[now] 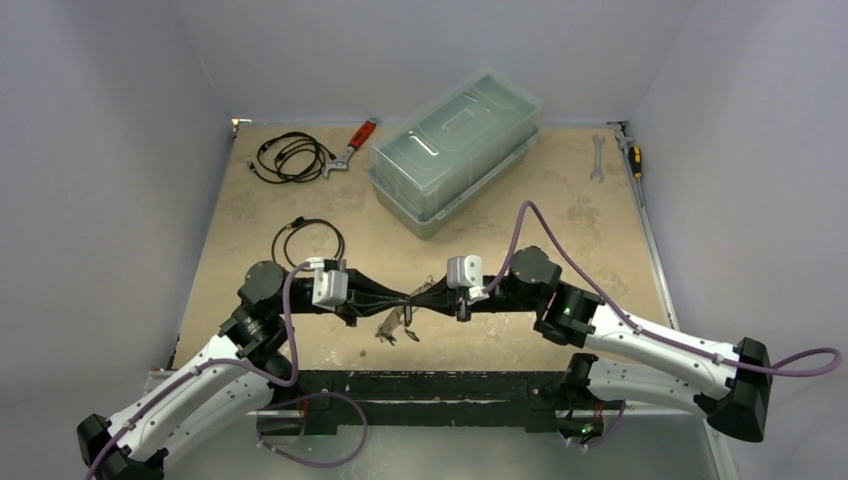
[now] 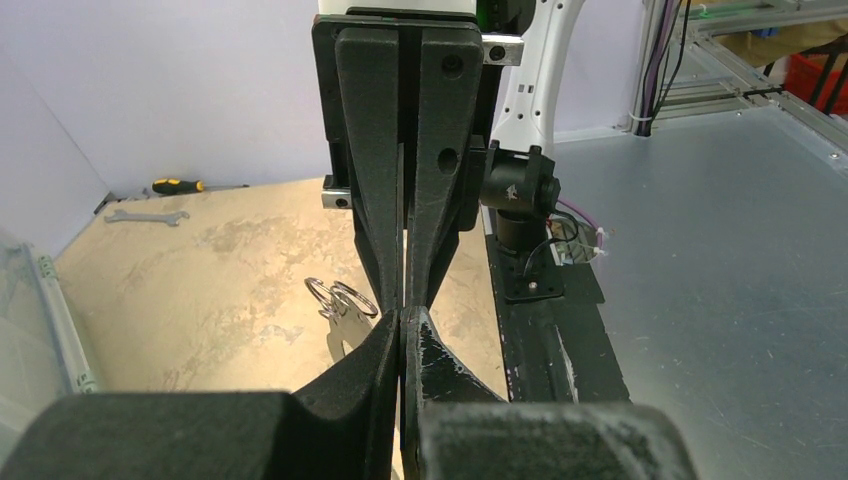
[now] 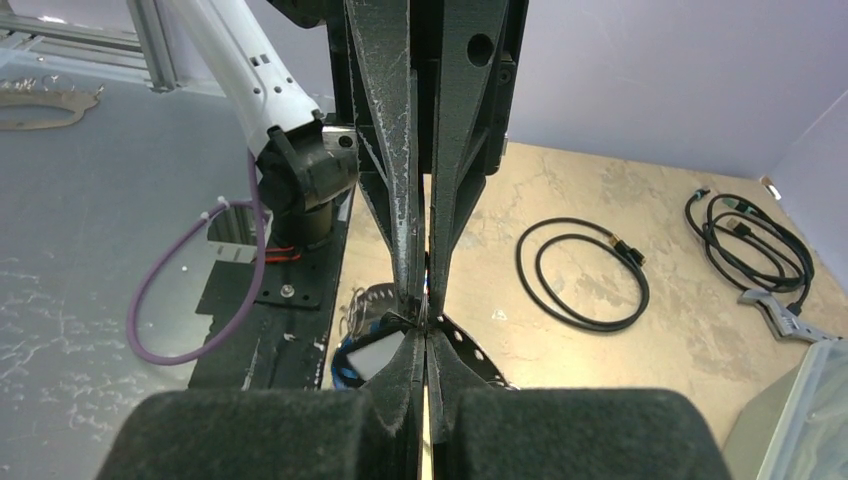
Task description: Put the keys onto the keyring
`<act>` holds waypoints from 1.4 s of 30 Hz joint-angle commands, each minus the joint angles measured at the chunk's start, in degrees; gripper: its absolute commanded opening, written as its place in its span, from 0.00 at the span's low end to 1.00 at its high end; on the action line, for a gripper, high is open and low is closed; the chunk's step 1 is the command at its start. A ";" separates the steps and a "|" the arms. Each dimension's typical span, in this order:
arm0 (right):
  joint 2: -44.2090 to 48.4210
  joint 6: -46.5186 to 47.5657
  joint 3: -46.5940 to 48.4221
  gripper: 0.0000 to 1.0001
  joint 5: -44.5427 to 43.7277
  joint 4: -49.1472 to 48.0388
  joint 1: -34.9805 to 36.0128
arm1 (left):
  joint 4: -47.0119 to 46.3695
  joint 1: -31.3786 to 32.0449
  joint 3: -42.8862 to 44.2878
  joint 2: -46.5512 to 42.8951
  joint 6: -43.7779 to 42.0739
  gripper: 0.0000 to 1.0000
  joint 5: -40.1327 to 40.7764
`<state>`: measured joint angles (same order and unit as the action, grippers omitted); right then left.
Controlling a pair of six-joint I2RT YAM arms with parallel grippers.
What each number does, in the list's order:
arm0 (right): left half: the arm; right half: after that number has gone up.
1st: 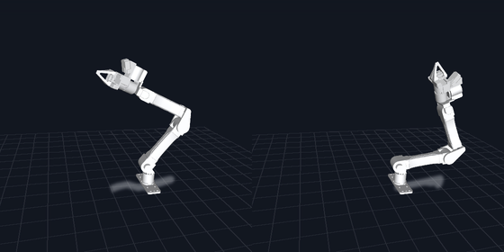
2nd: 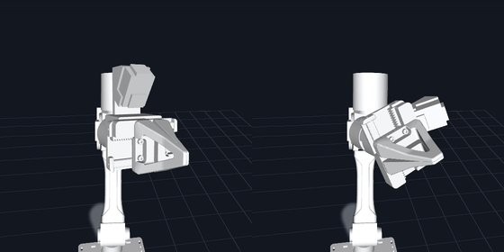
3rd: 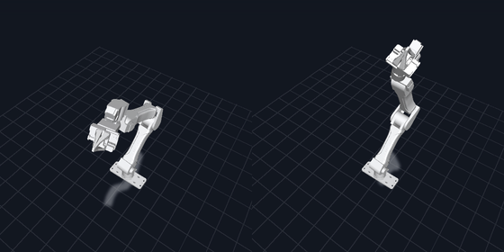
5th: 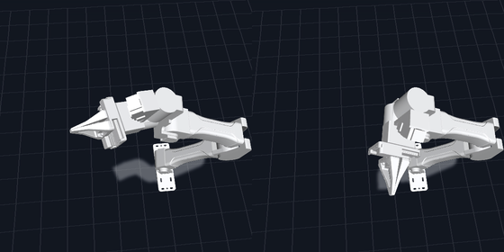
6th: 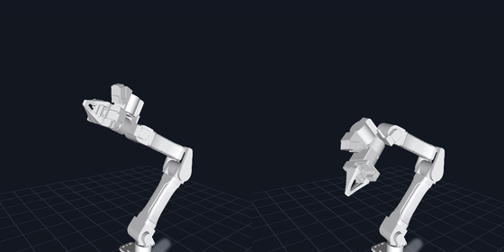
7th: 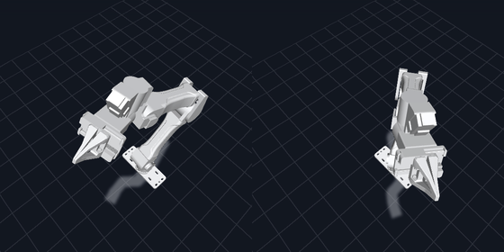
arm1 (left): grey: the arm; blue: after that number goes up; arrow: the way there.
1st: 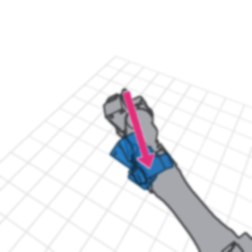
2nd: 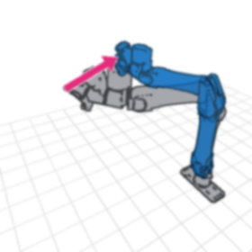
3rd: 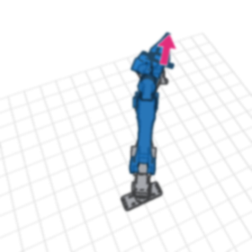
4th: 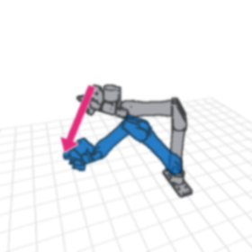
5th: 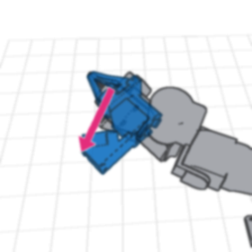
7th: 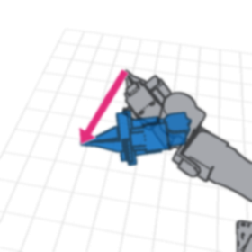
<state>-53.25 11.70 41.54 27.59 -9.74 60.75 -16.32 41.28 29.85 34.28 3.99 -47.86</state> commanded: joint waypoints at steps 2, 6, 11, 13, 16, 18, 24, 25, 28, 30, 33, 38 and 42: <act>1.56 0.07 1.60 0.03 -1.13 -2.14 0.24 | -3.73 -0.32 0.74 -0.09 0.71 0.00 0.20; 3.10 0.13 0.65 0.20 -1.49 -1.93 0.24 | -3.28 -0.41 0.96 -0.40 0.39 0.00 0.96; 3.87 -0.01 0.03 0.40 -0.79 -2.41 0.24 | -3.28 -0.47 0.96 -0.39 0.44 0.00 1.10; 3.69 -0.01 0.07 0.41 -0.39 -2.73 0.24 | -3.36 -0.53 0.92 -0.36 0.51 0.00 1.10; 3.55 -0.18 0.00 0.41 -0.26 -3.40 0.24 | -3.36 -0.53 0.92 -0.45 0.58 0.00 1.01; 3.23 -0.27 0.18 0.39 -0.26 -3.45 0.24 | -3.43 -0.58 0.92 -0.50 0.59 0.00 1.10; 1.88 -0.32 0.48 0.33 -0.26 -3.82 0.24 | -3.80 -0.62 0.75 -0.42 0.97 0.00 0.68; 1.72 -0.39 0.52 0.32 -0.28 -3.88 0.24 | -3.85 -0.65 0.78 -0.36 0.98 0.00 0.66; 1.25 -0.37 0.40 0.30 -0.35 -4.06 0.24 | -3.90 -0.66 0.80 -0.38 1.10 0.00 0.66; 1.06 -0.43 0.44 0.29 -0.56 -4.29 0.24 | -3.77 -0.63 0.85 -0.44 1.12 0.00 0.74; 0.81 -0.53 0.30 0.28 -0.61 -4.74 0.24 | -3.72 -0.61 0.83 -0.54 1.02 0.00 0.83; 0.14 -0.69 0.47 0.26 -0.55 -5.23 0.24 | -3.64 -0.76 0.92 -0.58 1.06 0.00 0.83; -0.18 -0.75 0.53 0.24 -0.52 -5.39 0.24 | -3.57 -0.72 0.92 -0.62 1.11 0.00 0.92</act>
<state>-53.19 11.49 41.52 26.70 -12.45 60.75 -16.53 40.88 29.85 34.22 3.99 -47.18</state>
